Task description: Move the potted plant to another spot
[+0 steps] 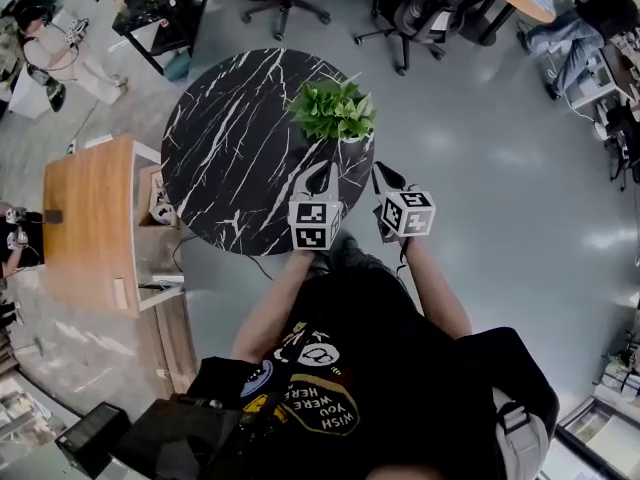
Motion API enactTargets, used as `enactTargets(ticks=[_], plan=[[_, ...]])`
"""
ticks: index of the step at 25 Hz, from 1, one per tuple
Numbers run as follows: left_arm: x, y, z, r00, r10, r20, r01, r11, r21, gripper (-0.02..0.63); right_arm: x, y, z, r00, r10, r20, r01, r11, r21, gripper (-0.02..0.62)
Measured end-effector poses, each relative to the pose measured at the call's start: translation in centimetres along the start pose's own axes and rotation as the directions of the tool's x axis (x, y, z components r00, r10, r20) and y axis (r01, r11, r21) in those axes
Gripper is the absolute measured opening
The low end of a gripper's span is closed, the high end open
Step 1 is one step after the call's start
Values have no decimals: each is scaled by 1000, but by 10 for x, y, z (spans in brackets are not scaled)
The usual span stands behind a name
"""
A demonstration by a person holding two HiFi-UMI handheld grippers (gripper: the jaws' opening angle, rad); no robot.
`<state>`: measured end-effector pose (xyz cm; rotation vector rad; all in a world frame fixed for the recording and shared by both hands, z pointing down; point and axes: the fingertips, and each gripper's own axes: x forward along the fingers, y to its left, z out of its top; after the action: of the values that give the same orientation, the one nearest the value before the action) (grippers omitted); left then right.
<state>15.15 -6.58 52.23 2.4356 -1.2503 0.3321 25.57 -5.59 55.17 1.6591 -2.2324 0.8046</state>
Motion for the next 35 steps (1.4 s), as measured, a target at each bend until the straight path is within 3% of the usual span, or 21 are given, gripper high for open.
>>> enactTargets(ticks=[7, 16, 19, 24, 30, 33, 35], plan=[[15, 15, 5, 1000, 6, 5, -6, 1000, -12, 5, 20, -13, 9, 1000, -6, -10, 6, 1000, 21, 2], [51, 23, 9, 997, 74, 20, -73, 997, -40, 5, 95, -77, 9, 994, 55, -90, -53, 998, 34, 4], [64, 26, 3, 994, 105, 7, -105, 993, -55, 5, 128, -99, 6, 986, 89, -142, -84, 996, 40, 100], [76, 37, -8, 992, 129, -12, -129, 990, -58, 5, 175, -129, -5, 974, 60, -217, -44, 996, 78, 105], [74, 58, -23, 988, 146, -41, -149, 985, -84, 5, 224, -147, -38, 940, 69, -333, -15, 987, 163, 204], [71, 68, -31, 986, 158, -54, -163, 981, -104, 5, 239, -150, -54, 924, 59, -378, 5, 986, 165, 193], [68, 71, -33, 985, 163, -58, -168, 979, -113, 5, 244, -149, -60, 920, 50, -388, 13, 988, 157, 146]])
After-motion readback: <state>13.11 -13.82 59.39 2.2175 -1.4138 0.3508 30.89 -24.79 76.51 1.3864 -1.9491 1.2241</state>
